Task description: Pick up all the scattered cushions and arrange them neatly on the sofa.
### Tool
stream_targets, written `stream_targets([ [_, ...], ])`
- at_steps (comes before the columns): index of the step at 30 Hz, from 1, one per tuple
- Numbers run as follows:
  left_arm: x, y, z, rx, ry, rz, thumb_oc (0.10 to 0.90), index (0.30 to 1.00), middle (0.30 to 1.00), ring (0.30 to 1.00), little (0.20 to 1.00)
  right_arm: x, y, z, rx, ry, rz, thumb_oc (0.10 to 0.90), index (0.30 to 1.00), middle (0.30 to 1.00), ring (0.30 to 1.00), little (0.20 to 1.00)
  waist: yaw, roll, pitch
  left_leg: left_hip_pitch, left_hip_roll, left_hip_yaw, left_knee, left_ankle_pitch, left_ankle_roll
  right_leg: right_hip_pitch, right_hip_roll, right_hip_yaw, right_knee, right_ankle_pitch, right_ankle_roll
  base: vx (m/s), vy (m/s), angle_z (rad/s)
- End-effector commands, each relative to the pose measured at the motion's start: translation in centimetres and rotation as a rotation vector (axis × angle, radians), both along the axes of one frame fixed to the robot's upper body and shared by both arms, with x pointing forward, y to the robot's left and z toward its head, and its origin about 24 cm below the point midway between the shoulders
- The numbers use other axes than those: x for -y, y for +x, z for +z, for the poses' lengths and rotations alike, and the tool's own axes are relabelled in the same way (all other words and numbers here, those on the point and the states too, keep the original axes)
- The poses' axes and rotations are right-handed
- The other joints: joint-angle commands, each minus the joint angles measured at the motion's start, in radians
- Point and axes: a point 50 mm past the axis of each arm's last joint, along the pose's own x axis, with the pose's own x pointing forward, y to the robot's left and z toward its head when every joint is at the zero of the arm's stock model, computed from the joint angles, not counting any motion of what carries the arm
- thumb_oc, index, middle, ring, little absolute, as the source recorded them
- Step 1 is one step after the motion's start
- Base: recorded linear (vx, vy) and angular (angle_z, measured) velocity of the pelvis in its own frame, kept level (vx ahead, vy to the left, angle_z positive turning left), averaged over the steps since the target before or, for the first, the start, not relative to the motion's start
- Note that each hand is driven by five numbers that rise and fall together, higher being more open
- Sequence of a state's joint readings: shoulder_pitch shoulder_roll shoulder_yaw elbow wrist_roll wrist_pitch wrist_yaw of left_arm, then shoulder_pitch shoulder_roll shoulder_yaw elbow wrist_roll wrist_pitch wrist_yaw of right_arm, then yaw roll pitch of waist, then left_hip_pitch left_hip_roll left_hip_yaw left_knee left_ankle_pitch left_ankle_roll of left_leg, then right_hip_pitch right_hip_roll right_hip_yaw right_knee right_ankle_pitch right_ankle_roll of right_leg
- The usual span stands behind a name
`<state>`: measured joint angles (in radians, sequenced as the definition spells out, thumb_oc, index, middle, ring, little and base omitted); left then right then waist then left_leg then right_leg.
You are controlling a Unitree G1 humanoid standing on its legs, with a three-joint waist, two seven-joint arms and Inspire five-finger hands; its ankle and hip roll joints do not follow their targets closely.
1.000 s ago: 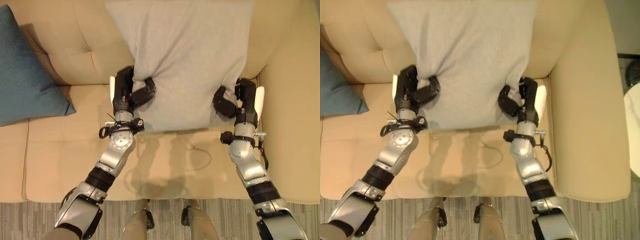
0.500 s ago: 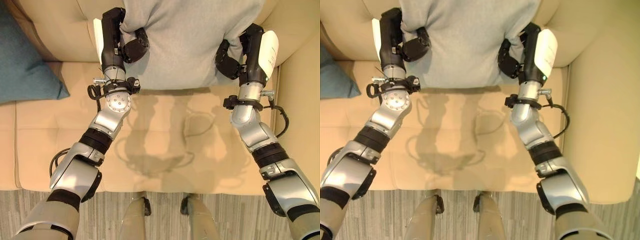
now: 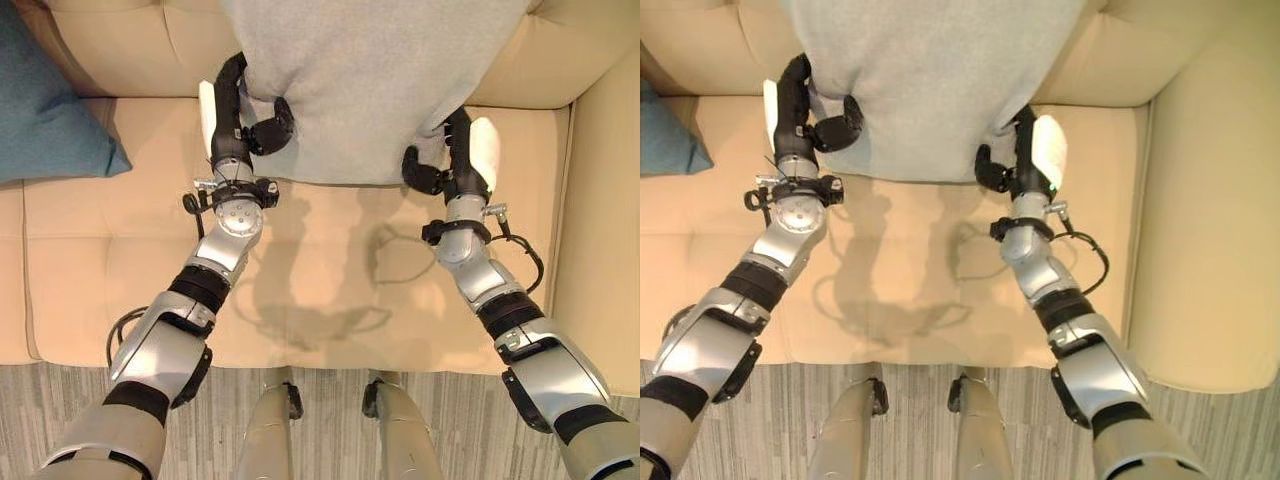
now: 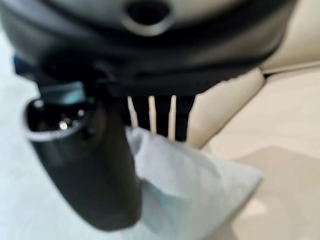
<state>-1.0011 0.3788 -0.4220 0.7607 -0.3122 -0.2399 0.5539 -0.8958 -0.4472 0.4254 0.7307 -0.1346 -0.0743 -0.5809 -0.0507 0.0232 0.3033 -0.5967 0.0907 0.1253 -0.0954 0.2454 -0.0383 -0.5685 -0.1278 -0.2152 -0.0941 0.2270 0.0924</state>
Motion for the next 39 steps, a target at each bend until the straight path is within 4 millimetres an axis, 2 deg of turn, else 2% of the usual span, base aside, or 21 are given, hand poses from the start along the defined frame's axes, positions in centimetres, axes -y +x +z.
stream_targets([
  [1, 2.3, -0.5, 1.5, 0.096, 0.036, -0.096, 0.8, 0.9, 0.9, 0.9, 0.9, -3.4, -0.4, 3.1, 0.155, 0.011, 0.15, 0.8, 0.9, 0.9, 0.9, 0.9, 0.014, -0.022, -0.097, 0.018, 0.024, 0.01, 0.008, -0.079, -0.085, -0.009, -0.037, -0.02, 0.007, -0.073, 0.103, 0.0, 0.0, 0.0],
  [2, 1.7, -0.8, -0.4, 0.059, 0.027, -0.093, 0.8, 0.9, 0.9, 0.9, 0.9, -2.5, -0.8, 1.5, 0.117, 0.025, 0.138, 0.8, 0.9, 0.9, 0.9, 0.9, 0.014, -0.023, -0.1, 0.035, 0.025, 0.009, 0.008, -0.083, -0.085, 0.009, -0.037, -0.022, 0.007, -0.077, 0.101, 0.0, 0.0, 0.0],
  [4, 1.3, -1.1, -1.3, 0.037, 0.023, -0.09, 0.8, 0.9, 0.9, 0.9, 0.9, -1.9, -1.1, 0.7, 0.096, 0.037, 0.128, 0.8, 0.9, 0.9, 0.9, 0.9, 0.014, -0.023, -0.102, 0.045, 0.025, 0.008, 0.008, -0.085, -0.085, 0.019, -0.036, -0.023, 0.007, -0.079, 0.1, 0.03, -0.011, 0.02],
  [5, -0.4, -2.0, -4.2, -0.028, -0.003, -0.065, 0.8, 0.9, 0.9, 0.9, 0.9, 0.3, -2.2, -1.8, 0.041, 0.088, 0.088, 0.8, 0.9, 0.9, 0.9, 0.9, 0.017, -0.022, -0.114, 0.078, 0.027, 0.008, 0.008, -0.092, -0.085, 0.053, -0.035, -0.027, 0.007, -0.087, 0.097, 0.07, -0.033, 0.04],
  [8, -2.6, -3.6, -7.6, -0.104, -0.063, -0.044, 0.8, 0.9, 0.9, 0.9, 0.9, 3.2, -4.1, -5.0, -0.039, 0.15, 0.035, 0.8, 0.9, 0.9, 0.9, 0.9, 0.021, -0.022, -0.132, 0.124, 0.036, 0.009, 0.008, -0.101, -0.087, 0.104, -0.031, -0.039, 0.007, -0.103, 0.093, 0.08, -0.048, 0.02],
  [10, -2.9, -4.2, -8.6, -0.13, -0.07, -0.044, 0.8, 0.9, 0.9, 0.9, 0.9, 3.9, -4.7, -5.9, -0.062, 0.162, 0.017, 0.8, 0.9, 0.9, 0.9, 0.9, 0.022, -0.021, -0.137, 0.138, 0.039, 0.008, 0.008, -0.104, -0.087, 0.12, -0.031, -0.042, 0.007, -0.107, 0.092, 0.06, -0.034, 0.07],
  [15, -6.4, -9.0, -14.2, -0.273, -0.104, -0.022, 0.8, 0.9, 0.9, 0.9, 0.9, 8.5, -9.8, -11.2, -0.23, 0.2, -0.081, 0.8, 0.9, 0.9, 0.9, 0.9, 0.027, -0.023, -0.171, 0.241, 0.057, 0.014, 0.008, -0.123, -0.087, 0.232, -0.015, -0.057, 0.007, -0.142, 0.084, 0.12, -0.073, 0.01],
  [16, -7.4, -10.9, -16.2, -0.339, -0.15, -0.008, 0.8, 0.9, 0.9, 0.9, 0.9, 9.6, -11.7, -12.9, -0.299, 0.212, -0.112, 0.8, 0.9, 0.9, 0.9, 0.9, 0.032, -0.022, -0.18, 0.277, 0.061, 0.015, 0.008, -0.126, -0.087, 0.27, -0.009, -0.064, 0.007, -0.156, 0.08, 0.11, -0.081, 0.03],
  [17, -7.4, -10.9, -16.2, -0.34, -0.15, -0.008, 0.8, 0.9, 0.9, 0.9, 0.9, 9.6, -11.8, -12.9, -0.3, 0.212, -0.112, 0.8, 0.9, 0.9, 0.9, 0.9, 0.032, -0.022, -0.18, 0.279, 0.062, 0.015, 0.008, -0.127, -0.087, 0.272, -0.009, -0.064, 0.007, -0.156, 0.08, 0.14, -0.111, 0.05],
  [18, -8.3, -13.0, -18.2, -0.414, -0.166, -0.009, 0.8, 0.9, 0.9, 0.9, 0.9, 10.4, -13.6, -14.6, -0.379, 0.221, -0.128, 0.8, 0.9, 0.9, 0.9, 0.9, 0.036, -0.019, -0.189, 0.315, 0.066, 0.015, 0.008, -0.13, -0.086, 0.309, -0.002, -0.073, 0.007, -0.17, 0.075, 0.07, -0.053, 0.04],
  [19, -8.3, -13.1, -18.3, -0.416, -0.166, -0.009, 0.8, 0.9, 0.9, 0.9, 0.9, 10.4, -13.7, -14.6, -0.381, 0.221, -0.128, 0.8, 0.9, 0.9, 0.9, 0.9, 0.036, -0.019, -0.19, 0.316, 0.066, 0.016, 0.008, -0.13, -0.086, 0.311, -0.001, -0.073, 0.007, -0.171, 0.075, 0.1, -0.085, 0.02],
  [21, -8.8, -15.0, -20.2, -0.498, -0.181, -0.009, 0.8, 0.9, 0.9, 0.9, 0.9, 10.6, -15.3, -16.1, -0.449, 0.242, -0.12, 0.8, 0.9, 0.9, 0.9, 0.9, 0.042, -0.017, -0.197, 0.353, 0.07, 0.014, 0.008, -0.132, -0.086, 0.35, 0.007, -0.077, 0.007, -0.184, 0.07, 0.08, -0.101, 0.0],
  [22, -9.2, -16.8, -22.1, -0.582, -0.191, -0.002, 0.8, 0.9, 0.9, 0.9, 0.9, 10.3, -16.9, -17.8, -0.527, 0.254, -0.11, 0.8, 0.9, 0.9, 0.9, 0.9, 0.051, -0.015, -0.202, 0.387, 0.074, 0.015, 0.008, -0.135, -0.082, 0.385, 0.014, -0.082, 0.007, -0.195, 0.066, 0.09, -0.124, 0.03],
  [25, -9.4, -18.4, -23.7, -0.665, -0.168, 0.001, 0.8, 0.9, 0.9, 0.9, 0.9, 10.0, -18.0, -19.2, -0.596, 0.261, -0.096, 0.8, 0.9, 0.9, 0.9, 0.9, 0.055, -0.014, -0.207, 0.413, 0.074, 0.017, 0.008, -0.133, -0.081, 0.413, 0.02, -0.085, 0.007, -0.203, 0.062, 0.03, -0.065, 0.02],
  [28, -9.1, -21.8, -27.3, -0.828, -0.241, 0.021, 0.8, 0.9, 0.9, 0.9, 0.9, 8.6, -20.0, -21.5, -0.705, 0.272, -0.046, 0.8, 0.9, 0.9, 0.9, 0.9, 0.071, -0.013, -0.212, 0.462, 0.083, 0.016, 0.008, -0.133, -0.083, 0.473, 0.036, -0.097, 0.007, -0.227, 0.052, 0.03, -0.114, 0.12],
  [30, -9.1, -22.5, -28.2, -0.872, -0.258, 0.04, 0.8, 0.9, 0.9, 0.9, 0.9, 8.1, -20.3, -22.1, -0.733, 0.281, -0.031, 0.8, 0.9, 0.9, 0.9, 0.9, 0.075, -0.013, -0.21, 0.471, 0.085, 0.015, 0.008, -0.131, -0.085, 0.485, 0.04, -0.098, 0.007, -0.232, 0.049, 0.01, -0.087, 0.17],
  [32, -8.6, -24.9, -30.9, -1.014, -0.284, 0.077, 0.8, 0.9, 0.9, 0.9, 0.9, 7.1, -21.2, -23.7, -0.807, 0.275, -0.003, 0.8, 0.9, 0.9, 0.9, 0.9, 0.087, -0.015, -0.201, 0.491, 0.091, 0.003, 0.008, -0.123, -0.085, 0.513, 0.057, -0.098, 0.007, -0.253, 0.037, -0.02, -0.116, 0.12],
  [36, -8.4, -26.4, -32.4, -1.105, -0.277, 0.107, 0.8, 0.9, 0.9, 0.9, 0.9, 6.8, -21.9, -24.9, -0.862, 0.281, -0.002, 0.8, 0.9, 0.9, 0.9, 0.9, 0.096, -0.019, -0.183, 0.49, 0.088, -0.017, 0.032, -0.116, -0.084, 0.527, 0.063, -0.1, 0.007, -0.265, 0.023, -0.08, -0.076, 0.26],
  [37, -8.5, -26.8, -33.1, -1.158, -0.237, 0.115, 0.8, 0.9, 0.9, 0.9, 0.9, 6.8, -22.3, -25.7, -0.904, 0.287, -0.015, 0.8, 0.9, 0.9, 0.9, 0.9, 0.101, -0.024, -0.161, 0.456, 0.08, -0.042, 0.098, -0.123, -0.086, 0.532, 0.059, -0.1, 0.007, -0.268, 0.015, -0.09, -0.042, 0.38],
  [38, -8.5, -26.8, -33.1, -1.157, -0.237, 0.115, 0.8, 0.9, 0.9, 0.9, 0.9, 6.8, -22.3, -25.6, -0.903, 0.288, -0.015, 0.8, 0.9, 0.9, 0.9, 0.9, 0.099, -0.025, -0.164, 0.45, 0.079, -0.044, 0.1, -0.121, -0.085, 0.528, 0.058, -0.102, 0.007, -0.265, 0.015, -0.27, -0.085, 0.45],
  [39, -8.5, -27.0, -33.6, -1.2, -0.196, 0.11, 0.8, 0.9, 0.9, 0.9, 0.9, 7.0, -22.5, -26.3, -0.934, 0.296, -0.037, 0.8, 0.9, 0.9, 0.9, 0.9, 0.095, -0.043, -0.142, 0.409, 0.052, -0.054, 0.2, -0.18, -0.075, 0.517, 0.039, -0.105, 0.007, -0.25, 0.007, -0.27, -0.056, 0.43],
])
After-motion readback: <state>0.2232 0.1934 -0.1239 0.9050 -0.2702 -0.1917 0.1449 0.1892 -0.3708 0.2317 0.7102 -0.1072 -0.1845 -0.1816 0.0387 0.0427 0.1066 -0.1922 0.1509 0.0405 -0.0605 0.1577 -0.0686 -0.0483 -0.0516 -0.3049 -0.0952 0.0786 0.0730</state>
